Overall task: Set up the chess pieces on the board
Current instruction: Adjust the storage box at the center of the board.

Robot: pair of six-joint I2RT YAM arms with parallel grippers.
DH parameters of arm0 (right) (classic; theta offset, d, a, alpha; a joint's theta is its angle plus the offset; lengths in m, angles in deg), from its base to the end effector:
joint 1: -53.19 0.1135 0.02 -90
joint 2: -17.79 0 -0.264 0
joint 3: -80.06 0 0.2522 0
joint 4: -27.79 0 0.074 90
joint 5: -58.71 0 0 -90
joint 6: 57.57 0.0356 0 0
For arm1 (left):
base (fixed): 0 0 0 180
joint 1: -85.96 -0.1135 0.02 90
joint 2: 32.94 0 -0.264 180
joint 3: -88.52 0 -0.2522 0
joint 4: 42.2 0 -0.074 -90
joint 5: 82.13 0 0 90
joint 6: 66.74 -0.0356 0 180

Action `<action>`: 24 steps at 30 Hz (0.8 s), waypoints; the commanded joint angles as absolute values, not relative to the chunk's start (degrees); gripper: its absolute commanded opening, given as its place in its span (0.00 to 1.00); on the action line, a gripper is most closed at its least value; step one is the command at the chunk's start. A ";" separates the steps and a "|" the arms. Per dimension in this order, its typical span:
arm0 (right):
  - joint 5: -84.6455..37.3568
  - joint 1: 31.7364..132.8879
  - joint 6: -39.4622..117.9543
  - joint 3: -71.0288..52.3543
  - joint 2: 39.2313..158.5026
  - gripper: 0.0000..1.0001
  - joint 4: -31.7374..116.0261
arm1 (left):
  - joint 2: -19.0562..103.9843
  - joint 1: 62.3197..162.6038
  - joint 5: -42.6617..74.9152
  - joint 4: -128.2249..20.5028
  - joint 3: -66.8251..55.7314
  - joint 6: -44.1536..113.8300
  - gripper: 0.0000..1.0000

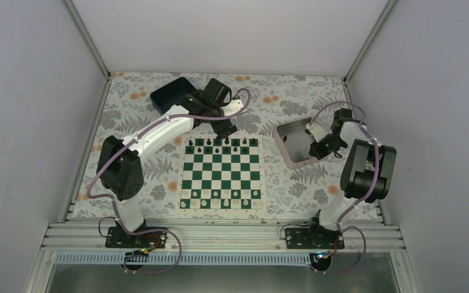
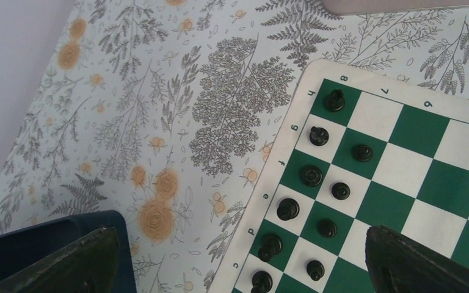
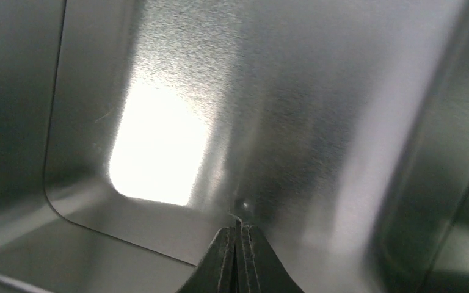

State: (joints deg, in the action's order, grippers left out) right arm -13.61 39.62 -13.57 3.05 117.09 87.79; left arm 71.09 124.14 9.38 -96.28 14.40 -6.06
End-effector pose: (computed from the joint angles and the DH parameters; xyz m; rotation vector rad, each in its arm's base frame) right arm 0.3044 -0.0623 0.1714 -0.8269 2.7362 0.2901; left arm 0.3164 -0.2500 0.2911 1.3897 2.0596 -0.0983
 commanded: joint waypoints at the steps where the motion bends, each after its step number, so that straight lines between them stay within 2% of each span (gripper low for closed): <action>1: -14.31 40.64 -13.81 7.93 112.71 0.04 91.27 | 69.20 123.49 9.55 -95.60 14.30 -6.38 1.00; 7: -13.33 45.91 -14.42 16.45 104.98 0.04 95.54 | 68.79 123.67 11.29 -95.91 15.67 -6.48 1.00; 13: -8.72 49.49 -13.86 17.60 99.23 0.04 100.09 | 69.93 123.83 11.57 -96.89 16.63 -6.84 1.00; 24: -7.36 58.34 -10.62 17.04 103.83 0.05 98.65 | 69.49 123.84 10.47 -97.30 16.79 -6.80 1.00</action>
